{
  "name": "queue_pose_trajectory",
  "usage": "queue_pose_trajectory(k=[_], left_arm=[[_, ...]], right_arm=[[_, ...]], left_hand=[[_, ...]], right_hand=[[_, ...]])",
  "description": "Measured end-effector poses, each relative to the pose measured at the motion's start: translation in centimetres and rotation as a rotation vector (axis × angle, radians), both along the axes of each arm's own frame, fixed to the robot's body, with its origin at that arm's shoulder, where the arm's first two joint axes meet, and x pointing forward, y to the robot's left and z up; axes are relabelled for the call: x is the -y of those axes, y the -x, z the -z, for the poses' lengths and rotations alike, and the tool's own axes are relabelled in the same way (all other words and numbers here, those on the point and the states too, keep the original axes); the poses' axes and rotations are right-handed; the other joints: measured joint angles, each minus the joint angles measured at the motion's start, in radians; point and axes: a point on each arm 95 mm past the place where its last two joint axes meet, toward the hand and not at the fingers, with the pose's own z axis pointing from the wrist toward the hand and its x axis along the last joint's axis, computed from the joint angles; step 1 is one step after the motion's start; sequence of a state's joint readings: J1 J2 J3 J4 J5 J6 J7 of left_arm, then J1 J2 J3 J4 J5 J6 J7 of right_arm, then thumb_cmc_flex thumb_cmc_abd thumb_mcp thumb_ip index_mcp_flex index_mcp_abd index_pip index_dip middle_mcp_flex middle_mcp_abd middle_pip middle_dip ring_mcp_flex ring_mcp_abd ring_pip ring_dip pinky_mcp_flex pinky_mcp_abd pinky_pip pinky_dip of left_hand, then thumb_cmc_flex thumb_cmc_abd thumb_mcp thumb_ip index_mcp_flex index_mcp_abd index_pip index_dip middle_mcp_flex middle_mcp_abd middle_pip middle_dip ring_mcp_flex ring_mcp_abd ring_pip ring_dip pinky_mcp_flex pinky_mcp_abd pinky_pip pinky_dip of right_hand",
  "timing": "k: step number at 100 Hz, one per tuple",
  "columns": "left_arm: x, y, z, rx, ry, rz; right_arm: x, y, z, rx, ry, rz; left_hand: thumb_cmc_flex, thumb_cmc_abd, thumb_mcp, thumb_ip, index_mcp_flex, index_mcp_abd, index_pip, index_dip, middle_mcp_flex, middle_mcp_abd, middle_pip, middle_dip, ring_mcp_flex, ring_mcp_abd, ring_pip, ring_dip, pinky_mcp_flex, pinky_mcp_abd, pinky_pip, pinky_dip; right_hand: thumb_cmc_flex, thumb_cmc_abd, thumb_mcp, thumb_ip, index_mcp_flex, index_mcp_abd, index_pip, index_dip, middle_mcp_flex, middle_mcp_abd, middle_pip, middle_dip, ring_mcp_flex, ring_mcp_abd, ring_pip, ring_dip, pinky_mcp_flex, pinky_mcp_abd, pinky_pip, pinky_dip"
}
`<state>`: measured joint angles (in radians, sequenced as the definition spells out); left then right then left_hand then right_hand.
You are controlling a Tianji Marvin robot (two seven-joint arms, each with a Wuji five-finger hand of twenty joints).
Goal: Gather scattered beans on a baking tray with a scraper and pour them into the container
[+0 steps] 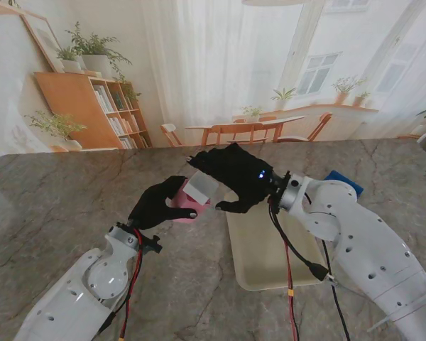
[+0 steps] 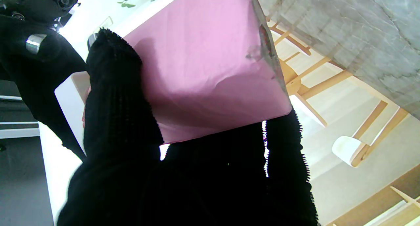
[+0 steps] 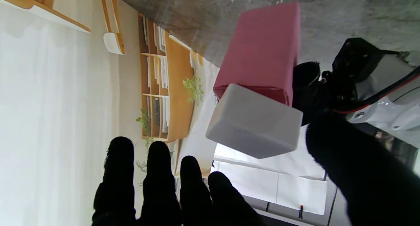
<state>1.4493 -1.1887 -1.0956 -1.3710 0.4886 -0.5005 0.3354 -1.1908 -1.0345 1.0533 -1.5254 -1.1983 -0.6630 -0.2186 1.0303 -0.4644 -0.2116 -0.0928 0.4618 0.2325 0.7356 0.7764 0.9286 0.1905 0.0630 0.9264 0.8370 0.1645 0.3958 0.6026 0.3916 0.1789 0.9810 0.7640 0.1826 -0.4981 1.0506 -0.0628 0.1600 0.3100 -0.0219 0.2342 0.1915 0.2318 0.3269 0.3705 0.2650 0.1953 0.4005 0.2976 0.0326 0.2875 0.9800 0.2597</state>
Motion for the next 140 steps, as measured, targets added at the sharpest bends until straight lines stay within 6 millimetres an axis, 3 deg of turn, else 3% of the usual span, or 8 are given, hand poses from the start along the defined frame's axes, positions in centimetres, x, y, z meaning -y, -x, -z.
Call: queue_pose_trajectory(k=[10,34,52,63,72,94,102,140], left_arm=[[0.0,0.0,0.0,0.0,0.0,0.001],[0.0,0.0,0.0,0.004,0.001,0.002],[0.0,0.0,0.0,0.005,0.001,-0.001],[0.0,0.0,0.0,0.007,0.001,-0.003],[0.0,0.0,0.0,0.007,0.001,-0.003],[0.0,0.1,0.0,0.009,-0.001,-0.004],[0.0,0.1,0.0,0.011,-0.001,-0.005],[-0.2,0.1,0.0,0.012,-0.001,-0.01]], right_arm=[[-0.5,-0.2,0.2,0.027,0.018,-0.026],[-1.9,-0.7,0.5,0.076,-0.011,-0.068],[-2.3,-0.9,0.6,0.094,-0.012,-0.077],[-2.5,-1.1,0.8,0.108,-0.033,-0.067],[-2.7,-1.2,0.8,0.119,-0.05,-0.048],[-3.2,-1.3,0.9,0.125,-0.089,-0.009],[-3.3,-1.4,0.9,0.109,-0.118,0.005],[-4.0,-1.5,1.1,0.095,-0.154,0.035]], left_hand=[[0.0,0.0,0.0,0.0,0.0,0.0,0.0,0.0,0.0,0.0,0.0,0.0,0.0,0.0,0.0,0.0,0.0,0.0,0.0,0.0],[0.0,0.0,0.0,0.0,0.0,0.0,0.0,0.0,0.0,0.0,0.0,0.0,0.0,0.0,0.0,0.0,0.0,0.0,0.0,0.0],[0.0,0.0,0.0,0.0,0.0,0.0,0.0,0.0,0.0,0.0,0.0,0.0,0.0,0.0,0.0,0.0,0.0,0.0,0.0,0.0],[0.0,0.0,0.0,0.0,0.0,0.0,0.0,0.0,0.0,0.0,0.0,0.0,0.0,0.0,0.0,0.0,0.0,0.0,0.0,0.0],[0.0,0.0,0.0,0.0,0.0,0.0,0.0,0.0,0.0,0.0,0.0,0.0,0.0,0.0,0.0,0.0,0.0,0.0,0.0,0.0],[0.0,-0.004,0.0,0.0,0.001,-0.003,0.0,0.0,0.0,0.0,0.0,0.0,-0.002,0.0,0.0,0.0,0.0,0.0,0.0,0.0],[0.0,-0.008,0.0,0.0,0.002,-0.009,0.0,0.0,0.0,-0.001,0.0,0.0,-0.002,0.0,0.0,0.0,0.0,0.0,0.0,0.0],[0.0,-0.008,0.0,0.0,0.002,-0.01,0.0,0.002,0.0,-0.002,0.0,0.0,-0.002,0.0,-0.001,0.0,-0.001,0.0,0.0,0.0]], right_hand=[[0.023,-0.048,0.1,0.0,-0.001,-0.03,0.012,0.221,0.007,-0.021,0.067,0.0,0.051,-0.017,0.027,0.0,0.048,-0.004,0.023,0.002],[0.076,-0.11,0.181,-0.005,-0.052,-0.197,0.215,0.687,0.219,-0.236,0.25,0.04,0.28,-0.141,0.091,0.03,0.202,-0.048,0.054,0.026],[0.08,-0.126,0.181,-0.027,-0.047,-0.336,0.326,0.805,0.277,-0.273,0.318,0.109,0.361,-0.188,0.156,0.058,0.244,-0.058,0.056,0.026],[0.057,-0.109,0.115,-0.044,0.064,-0.454,0.393,0.829,0.344,-0.293,0.344,0.135,0.439,-0.221,0.234,0.091,0.275,-0.059,0.068,0.036],[0.028,-0.086,0.047,-0.063,0.08,-0.502,0.491,0.799,0.411,-0.311,0.368,0.157,0.503,-0.249,0.309,0.116,0.302,-0.068,0.077,0.036],[0.003,-0.058,-0.124,-0.158,0.089,-0.528,0.87,0.375,0.591,-0.329,0.432,0.195,0.659,-0.312,0.434,0.187,0.409,-0.108,0.112,0.036],[-0.005,-0.043,-0.185,-0.182,0.126,-0.569,0.963,0.273,0.668,-0.329,0.45,0.197,0.721,-0.338,0.481,0.208,0.457,-0.12,0.131,0.036],[-0.009,-0.042,-0.249,-0.21,0.196,-0.624,1.065,0.186,0.785,-0.314,0.477,0.219,0.821,-0.36,0.542,0.249,0.54,-0.142,0.16,0.036]])
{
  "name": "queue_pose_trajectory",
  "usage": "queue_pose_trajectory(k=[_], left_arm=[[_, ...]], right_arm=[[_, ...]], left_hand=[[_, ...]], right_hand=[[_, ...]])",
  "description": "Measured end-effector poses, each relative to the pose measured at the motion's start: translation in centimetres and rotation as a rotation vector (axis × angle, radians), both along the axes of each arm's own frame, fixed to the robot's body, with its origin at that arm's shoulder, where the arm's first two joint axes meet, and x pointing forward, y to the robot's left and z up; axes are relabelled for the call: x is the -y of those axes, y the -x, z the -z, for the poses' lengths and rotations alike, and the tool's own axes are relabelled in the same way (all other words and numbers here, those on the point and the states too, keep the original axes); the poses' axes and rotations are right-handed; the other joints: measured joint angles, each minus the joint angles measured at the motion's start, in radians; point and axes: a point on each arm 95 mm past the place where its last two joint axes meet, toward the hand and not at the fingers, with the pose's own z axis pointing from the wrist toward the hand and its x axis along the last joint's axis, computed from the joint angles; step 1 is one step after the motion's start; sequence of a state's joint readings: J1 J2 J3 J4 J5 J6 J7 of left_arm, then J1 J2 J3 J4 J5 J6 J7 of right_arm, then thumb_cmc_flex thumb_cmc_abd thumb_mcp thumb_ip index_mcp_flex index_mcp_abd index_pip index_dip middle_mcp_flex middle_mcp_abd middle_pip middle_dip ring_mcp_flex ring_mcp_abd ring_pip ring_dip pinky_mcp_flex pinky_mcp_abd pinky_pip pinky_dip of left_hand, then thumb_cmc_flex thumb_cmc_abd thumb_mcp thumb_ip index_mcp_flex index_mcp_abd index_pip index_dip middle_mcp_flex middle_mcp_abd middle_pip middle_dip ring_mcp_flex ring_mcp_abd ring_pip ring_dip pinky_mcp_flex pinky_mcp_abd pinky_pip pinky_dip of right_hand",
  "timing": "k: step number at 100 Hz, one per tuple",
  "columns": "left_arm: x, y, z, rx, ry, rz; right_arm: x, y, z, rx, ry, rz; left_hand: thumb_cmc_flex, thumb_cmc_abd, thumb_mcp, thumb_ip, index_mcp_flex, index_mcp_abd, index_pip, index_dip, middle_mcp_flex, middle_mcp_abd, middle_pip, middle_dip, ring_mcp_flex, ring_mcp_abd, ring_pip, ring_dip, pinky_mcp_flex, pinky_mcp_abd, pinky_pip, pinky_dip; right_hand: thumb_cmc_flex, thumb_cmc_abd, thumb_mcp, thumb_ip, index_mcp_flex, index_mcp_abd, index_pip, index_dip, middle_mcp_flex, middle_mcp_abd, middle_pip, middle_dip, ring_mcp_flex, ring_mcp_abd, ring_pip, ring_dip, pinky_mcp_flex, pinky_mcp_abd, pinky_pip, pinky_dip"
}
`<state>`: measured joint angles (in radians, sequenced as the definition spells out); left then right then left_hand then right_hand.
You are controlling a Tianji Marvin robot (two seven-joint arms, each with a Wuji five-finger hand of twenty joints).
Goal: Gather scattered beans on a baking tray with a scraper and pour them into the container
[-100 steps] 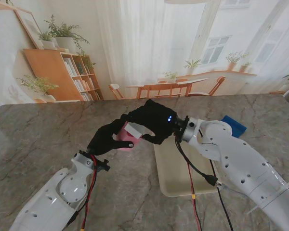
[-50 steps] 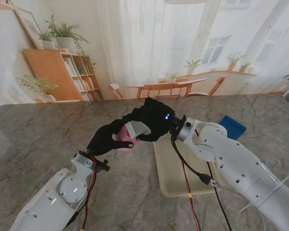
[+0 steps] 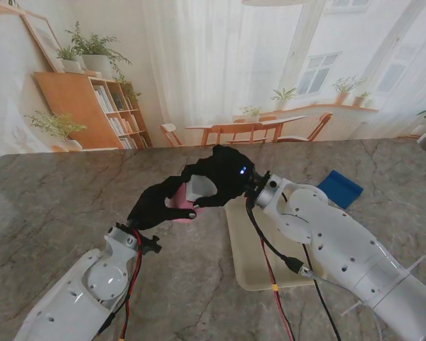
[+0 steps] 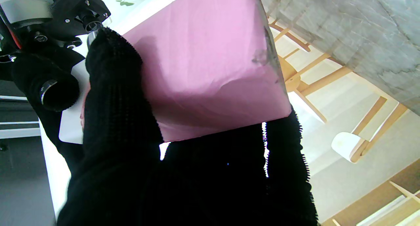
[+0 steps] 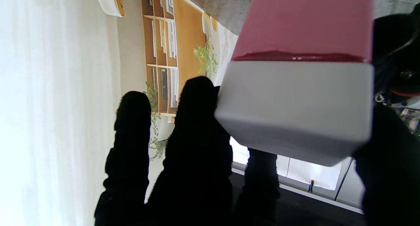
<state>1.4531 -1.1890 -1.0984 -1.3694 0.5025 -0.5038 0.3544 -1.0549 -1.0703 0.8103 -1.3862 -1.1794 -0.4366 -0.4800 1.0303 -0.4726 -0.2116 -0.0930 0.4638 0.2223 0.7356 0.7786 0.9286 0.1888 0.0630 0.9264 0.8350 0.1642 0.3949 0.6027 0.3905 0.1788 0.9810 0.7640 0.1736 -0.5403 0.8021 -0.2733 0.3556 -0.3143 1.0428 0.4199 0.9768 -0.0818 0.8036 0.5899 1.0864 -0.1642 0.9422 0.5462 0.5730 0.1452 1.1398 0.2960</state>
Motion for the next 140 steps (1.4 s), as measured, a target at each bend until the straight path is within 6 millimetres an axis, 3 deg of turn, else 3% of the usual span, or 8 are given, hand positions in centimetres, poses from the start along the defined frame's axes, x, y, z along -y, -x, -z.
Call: queue_pose_trajectory(k=[12,24,38,51,77,92,109,140], left_arm=[[0.0,0.0,0.0,0.001,0.0,0.0],[-0.1,-0.1,-0.1,0.001,0.0,-0.003],[0.0,-0.1,-0.1,0.0,0.0,-0.001],[0.0,-0.1,-0.1,-0.001,-0.001,0.0],[0.0,-0.2,-0.1,-0.004,-0.005,0.0],[-0.2,-0.5,0.1,-0.012,-0.013,-0.013],[-0.5,-1.3,1.1,-0.08,0.074,-0.059],[-0.2,-3.1,3.7,-0.167,0.193,-0.167]], right_arm=[[0.1,0.0,0.1,-0.002,0.007,0.005],[0.3,0.3,0.0,0.018,0.037,0.008],[0.5,0.5,-0.1,-0.001,0.024,0.014],[0.6,0.5,-0.2,-0.015,0.021,0.021],[1.5,0.6,-0.9,-0.081,-0.092,0.101],[2.5,1.9,-2.5,-0.073,-0.176,0.251],[4.4,3.6,-3.6,-0.046,-0.272,0.432],[8.9,5.4,-0.9,-0.147,-0.356,0.619]], left_hand=[[0.0,0.0,0.0,0.0,0.0,0.0,0.0,0.0,0.0,0.0,0.0,0.0,0.0,0.0,0.0,0.0,0.001,0.0,0.0,0.0],[0.0,0.0,0.0,0.0,0.0,0.0,0.0,0.0,0.0,0.0,0.0,0.0,0.0,0.0,0.0,0.0,0.001,0.0,0.0,0.0],[0.0,0.0,0.0,0.0,0.0,0.0,0.0,0.0,0.0,0.0,0.0,0.0,0.0,0.0,0.0,0.0,0.001,0.0,0.0,0.0],[0.0,0.0,0.0,0.0,0.0,0.0,0.0,0.0,0.0,0.0,0.0,0.0,0.0,0.0,0.0,0.0,0.001,0.0,0.0,0.0],[0.0,0.0,0.0,0.0,0.0,0.0,0.0,0.0,0.0,0.0,0.0,0.0,0.0,0.0,0.0,0.0,0.001,0.0,0.0,0.0],[0.0,0.0,0.0,0.0,-0.001,0.0,0.0,0.0,0.0,0.0,0.0,0.0,0.0,0.0,0.0,0.0,0.001,0.0,0.0,0.0],[0.0,0.002,0.0,0.0,-0.013,0.0,0.0,0.017,-0.009,-0.001,0.0,0.001,-0.005,-0.004,-0.007,0.0,-0.021,0.0,0.0,0.0],[0.003,0.025,0.0,0.0,-0.061,0.0,0.014,0.055,-0.048,-0.011,0.0,0.009,-0.042,-0.016,-0.02,-0.004,-0.047,-0.002,-0.001,0.0]], right_hand=[[-0.054,0.052,0.053,0.073,-0.003,0.052,-0.122,0.127,-0.077,-0.001,0.006,0.001,-0.103,0.008,-0.051,-0.004,-0.102,0.016,-0.019,0.0],[-0.075,0.113,0.094,0.107,-0.082,0.171,-0.245,0.162,-0.288,-0.008,-0.072,-0.037,-0.331,0.13,-0.174,-0.054,-0.315,0.079,-0.073,0.0],[-0.098,0.162,0.076,0.14,-0.126,0.259,-0.413,0.178,-0.437,0.122,-0.195,-0.083,-0.481,0.247,-0.258,-0.086,-0.455,0.122,-0.096,0.0],[-0.129,0.223,-0.011,0.148,-0.126,0.291,-0.519,0.218,-0.452,0.151,-0.242,-0.084,-0.511,0.273,-0.275,-0.09,-0.487,0.133,-0.105,0.0],[-0.088,0.48,-0.357,0.186,-0.176,0.424,-0.802,0.298,-0.615,0.294,-0.494,-0.147,-0.712,0.407,-0.518,-0.148,-0.616,0.157,-0.183,-0.039],[-0.003,0.54,-0.456,0.19,-0.186,0.44,-0.848,0.323,-0.633,0.31,-0.543,-0.16,-0.742,0.42,-0.603,-0.166,-0.632,0.158,-0.225,-0.039],[0.05,0.543,-0.454,0.2,-0.186,0.447,-0.852,0.325,-0.628,0.315,-0.544,-0.16,-0.742,0.422,-0.61,-0.166,-0.632,0.158,-0.237,-0.039],[0.086,0.542,-0.454,0.201,-0.185,0.447,-0.852,0.335,-0.599,0.316,-0.544,-0.16,-0.742,0.422,-0.61,-0.166,-0.632,0.159,-0.24,-0.039]])
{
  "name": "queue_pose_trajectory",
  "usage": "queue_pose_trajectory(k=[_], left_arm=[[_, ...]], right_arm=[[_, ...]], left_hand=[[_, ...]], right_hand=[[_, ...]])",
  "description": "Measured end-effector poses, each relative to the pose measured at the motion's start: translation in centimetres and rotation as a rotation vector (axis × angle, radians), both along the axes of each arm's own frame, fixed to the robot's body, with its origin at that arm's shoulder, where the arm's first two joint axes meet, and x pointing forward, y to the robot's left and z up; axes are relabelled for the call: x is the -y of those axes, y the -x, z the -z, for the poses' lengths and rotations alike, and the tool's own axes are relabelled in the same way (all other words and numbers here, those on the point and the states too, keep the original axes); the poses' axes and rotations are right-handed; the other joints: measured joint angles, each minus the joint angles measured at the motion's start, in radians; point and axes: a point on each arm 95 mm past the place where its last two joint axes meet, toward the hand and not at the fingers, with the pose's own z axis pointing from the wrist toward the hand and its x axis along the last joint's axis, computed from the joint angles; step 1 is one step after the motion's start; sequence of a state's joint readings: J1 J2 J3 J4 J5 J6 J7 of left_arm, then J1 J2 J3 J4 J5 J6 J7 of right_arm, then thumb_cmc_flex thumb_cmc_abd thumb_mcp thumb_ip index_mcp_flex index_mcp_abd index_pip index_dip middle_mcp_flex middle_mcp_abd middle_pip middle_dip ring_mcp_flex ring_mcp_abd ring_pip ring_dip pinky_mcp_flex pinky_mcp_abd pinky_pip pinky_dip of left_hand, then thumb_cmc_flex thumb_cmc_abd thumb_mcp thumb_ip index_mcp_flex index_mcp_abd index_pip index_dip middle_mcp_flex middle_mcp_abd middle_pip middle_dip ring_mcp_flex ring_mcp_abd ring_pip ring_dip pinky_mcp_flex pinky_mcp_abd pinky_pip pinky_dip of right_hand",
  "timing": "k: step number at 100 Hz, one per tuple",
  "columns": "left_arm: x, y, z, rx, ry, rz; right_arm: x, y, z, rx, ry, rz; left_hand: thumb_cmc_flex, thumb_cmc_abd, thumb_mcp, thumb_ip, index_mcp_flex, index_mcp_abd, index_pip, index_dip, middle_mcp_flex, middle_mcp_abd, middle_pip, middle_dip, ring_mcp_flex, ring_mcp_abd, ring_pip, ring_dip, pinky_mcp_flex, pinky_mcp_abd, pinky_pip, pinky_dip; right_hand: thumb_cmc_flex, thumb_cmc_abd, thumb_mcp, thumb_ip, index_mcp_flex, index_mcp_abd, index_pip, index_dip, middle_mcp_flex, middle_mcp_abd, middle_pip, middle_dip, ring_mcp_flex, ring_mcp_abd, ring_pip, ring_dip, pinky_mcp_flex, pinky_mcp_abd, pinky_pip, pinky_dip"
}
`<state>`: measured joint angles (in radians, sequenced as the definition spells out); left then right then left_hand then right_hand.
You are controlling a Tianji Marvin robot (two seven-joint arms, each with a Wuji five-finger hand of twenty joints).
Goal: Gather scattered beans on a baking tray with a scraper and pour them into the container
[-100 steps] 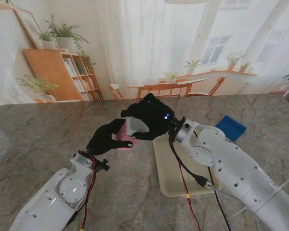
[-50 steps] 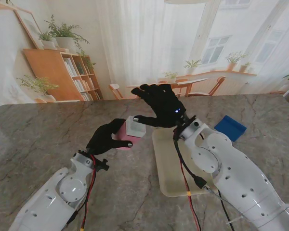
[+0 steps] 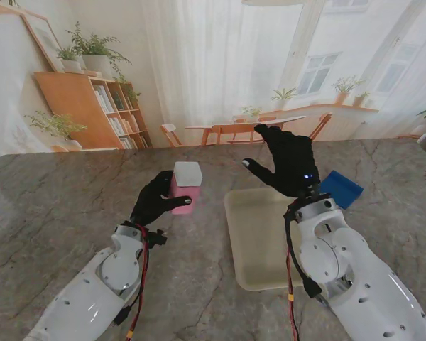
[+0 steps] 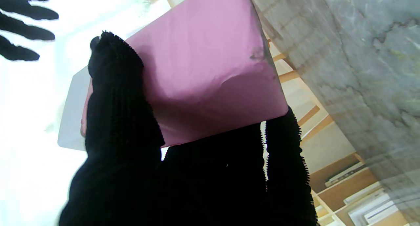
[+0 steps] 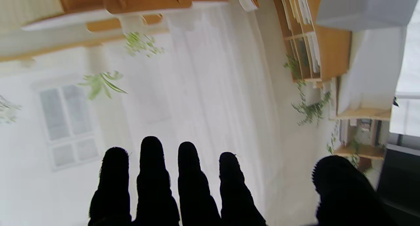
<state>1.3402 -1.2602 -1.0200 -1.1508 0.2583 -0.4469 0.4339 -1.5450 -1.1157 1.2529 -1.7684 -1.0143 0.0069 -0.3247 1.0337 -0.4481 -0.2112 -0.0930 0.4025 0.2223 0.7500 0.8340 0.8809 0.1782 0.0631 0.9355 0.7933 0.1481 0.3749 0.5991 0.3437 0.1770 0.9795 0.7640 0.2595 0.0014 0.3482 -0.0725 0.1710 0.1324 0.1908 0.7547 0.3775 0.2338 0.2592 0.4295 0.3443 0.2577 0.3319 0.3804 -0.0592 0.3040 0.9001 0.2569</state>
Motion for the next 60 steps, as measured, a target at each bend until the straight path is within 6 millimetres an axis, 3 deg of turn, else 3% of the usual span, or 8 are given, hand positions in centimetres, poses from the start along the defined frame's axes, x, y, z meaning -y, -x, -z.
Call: queue_pose_trajectory(k=[28,60], left_arm=[[0.6,-1.1,1.9,-0.071,0.028,-0.011],[1.2,-1.5,3.5,-0.093,-0.055,0.062]], right_arm=[[2.1,0.4,5.0,-0.122,-0.037,0.115],[1.4,0.6,7.9,-0.181,-0.07,0.144]], left_hand=[[0.012,0.018,0.0,0.0,-0.026,0.0,0.009,0.012,-0.025,-0.002,0.0,0.0,-0.032,-0.004,0.0,-0.006,-0.026,-0.001,-0.016,-0.011],[0.013,0.031,0.0,0.0,-0.046,0.0,0.009,0.036,-0.07,-0.006,0.069,-0.034,-0.052,-0.005,0.012,-0.034,-0.041,-0.001,-0.012,-0.04]], right_hand=[[0.013,-0.005,-0.016,0.008,0.028,0.0,0.004,0.0,0.024,-0.001,0.0,0.0,0.001,0.0,0.0,0.0,0.001,0.001,-0.002,0.0],[0.023,-0.006,-0.023,0.008,0.039,-0.011,0.005,0.0,0.049,-0.002,0.0,0.005,0.004,0.0,0.0,0.0,0.011,0.001,-0.015,0.006]])
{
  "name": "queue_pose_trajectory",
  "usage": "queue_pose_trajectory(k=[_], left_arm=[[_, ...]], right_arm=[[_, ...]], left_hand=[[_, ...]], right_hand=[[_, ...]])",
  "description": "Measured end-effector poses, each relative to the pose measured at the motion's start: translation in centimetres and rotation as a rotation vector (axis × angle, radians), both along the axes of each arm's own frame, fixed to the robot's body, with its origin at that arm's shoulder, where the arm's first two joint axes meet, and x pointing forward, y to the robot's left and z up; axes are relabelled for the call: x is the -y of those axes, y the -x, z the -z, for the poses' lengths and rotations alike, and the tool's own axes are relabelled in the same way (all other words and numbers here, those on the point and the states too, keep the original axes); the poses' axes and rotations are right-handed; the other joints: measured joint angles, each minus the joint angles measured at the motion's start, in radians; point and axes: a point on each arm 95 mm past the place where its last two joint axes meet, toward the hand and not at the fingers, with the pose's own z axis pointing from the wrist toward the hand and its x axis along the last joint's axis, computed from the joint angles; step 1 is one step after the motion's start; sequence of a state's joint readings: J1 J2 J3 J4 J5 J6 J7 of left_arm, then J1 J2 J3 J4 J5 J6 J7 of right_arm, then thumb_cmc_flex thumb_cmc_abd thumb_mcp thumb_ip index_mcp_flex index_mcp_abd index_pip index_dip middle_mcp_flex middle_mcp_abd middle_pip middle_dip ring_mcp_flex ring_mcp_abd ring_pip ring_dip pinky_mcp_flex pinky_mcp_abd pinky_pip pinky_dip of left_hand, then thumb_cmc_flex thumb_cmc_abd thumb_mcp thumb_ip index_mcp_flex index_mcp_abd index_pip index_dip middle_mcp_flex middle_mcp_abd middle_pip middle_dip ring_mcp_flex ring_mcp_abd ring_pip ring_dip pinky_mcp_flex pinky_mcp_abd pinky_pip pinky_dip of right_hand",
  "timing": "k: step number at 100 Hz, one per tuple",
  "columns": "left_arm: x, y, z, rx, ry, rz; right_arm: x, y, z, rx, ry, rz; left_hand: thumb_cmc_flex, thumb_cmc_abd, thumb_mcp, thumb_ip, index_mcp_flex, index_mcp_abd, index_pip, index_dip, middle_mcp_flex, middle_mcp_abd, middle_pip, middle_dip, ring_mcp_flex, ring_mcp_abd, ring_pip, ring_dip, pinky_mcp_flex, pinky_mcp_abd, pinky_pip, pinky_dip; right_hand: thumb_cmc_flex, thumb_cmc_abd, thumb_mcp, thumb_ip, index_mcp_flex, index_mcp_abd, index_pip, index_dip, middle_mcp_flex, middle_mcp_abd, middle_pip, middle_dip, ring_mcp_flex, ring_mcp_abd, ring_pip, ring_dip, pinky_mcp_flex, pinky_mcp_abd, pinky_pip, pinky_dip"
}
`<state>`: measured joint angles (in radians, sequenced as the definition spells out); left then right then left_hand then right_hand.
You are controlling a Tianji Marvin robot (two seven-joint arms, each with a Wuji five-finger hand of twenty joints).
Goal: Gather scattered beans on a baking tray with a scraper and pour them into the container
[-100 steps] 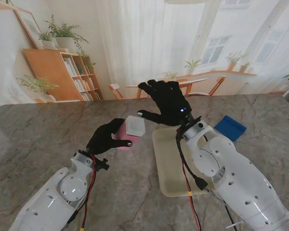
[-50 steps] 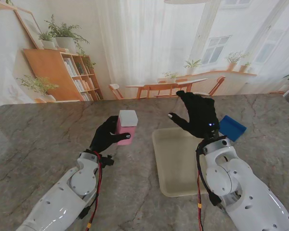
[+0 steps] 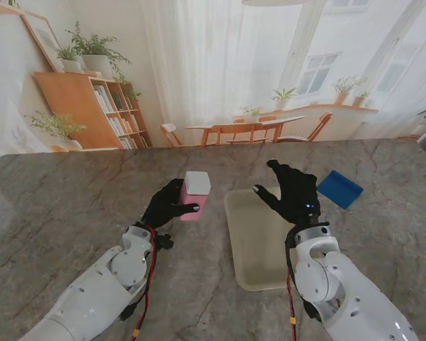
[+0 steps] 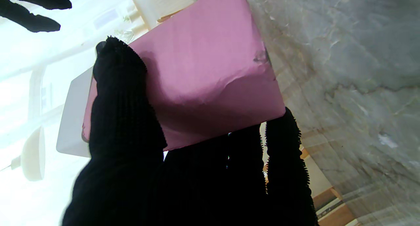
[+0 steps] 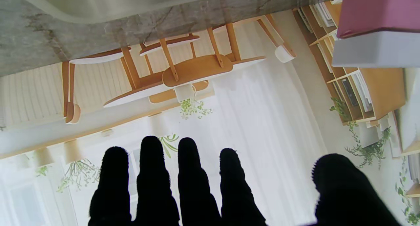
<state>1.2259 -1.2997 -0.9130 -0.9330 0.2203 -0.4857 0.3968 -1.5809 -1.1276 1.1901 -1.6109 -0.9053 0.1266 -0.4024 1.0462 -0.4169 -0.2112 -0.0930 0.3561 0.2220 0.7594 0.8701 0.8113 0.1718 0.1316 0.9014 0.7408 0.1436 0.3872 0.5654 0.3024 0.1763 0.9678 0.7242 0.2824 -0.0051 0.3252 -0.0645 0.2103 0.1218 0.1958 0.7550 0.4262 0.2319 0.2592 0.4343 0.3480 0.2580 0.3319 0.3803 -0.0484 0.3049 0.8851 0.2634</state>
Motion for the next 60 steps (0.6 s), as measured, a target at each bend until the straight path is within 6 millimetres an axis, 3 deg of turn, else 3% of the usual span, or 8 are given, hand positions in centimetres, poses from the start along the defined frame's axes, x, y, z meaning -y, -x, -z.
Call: queue_pose_trajectory(k=[38,60], left_arm=[[0.0,-0.1,1.1,-0.018,-0.066,0.053],[-0.2,-0.1,1.8,-0.048,-0.08,0.063]], right_arm=[[-0.2,0.3,0.3,0.011,-0.021,0.013],[-0.3,0.3,0.4,0.01,-0.031,0.015]], left_hand=[[0.0,0.0,0.0,0.0,-0.017,0.0,0.027,0.0,-0.04,-0.001,0.089,-0.056,-0.035,0.0,0.038,0.0,-0.022,0.0,0.017,0.0],[-0.001,0.0,0.0,0.0,-0.032,0.0,0.088,-0.091,-0.047,-0.009,0.114,-0.081,-0.038,0.0,0.038,-0.012,-0.024,0.0,0.027,-0.008]], right_hand=[[0.01,-0.009,0.0,0.0,0.012,-0.004,0.01,0.0,0.014,-0.001,0.0,0.012,0.019,0.0,0.002,0.0,0.004,0.008,-0.01,0.009],[0.01,-0.009,0.0,0.0,0.024,-0.013,0.015,0.0,0.028,-0.009,0.0,0.014,0.029,0.0,0.006,0.0,0.014,0.009,-0.011,0.01]])
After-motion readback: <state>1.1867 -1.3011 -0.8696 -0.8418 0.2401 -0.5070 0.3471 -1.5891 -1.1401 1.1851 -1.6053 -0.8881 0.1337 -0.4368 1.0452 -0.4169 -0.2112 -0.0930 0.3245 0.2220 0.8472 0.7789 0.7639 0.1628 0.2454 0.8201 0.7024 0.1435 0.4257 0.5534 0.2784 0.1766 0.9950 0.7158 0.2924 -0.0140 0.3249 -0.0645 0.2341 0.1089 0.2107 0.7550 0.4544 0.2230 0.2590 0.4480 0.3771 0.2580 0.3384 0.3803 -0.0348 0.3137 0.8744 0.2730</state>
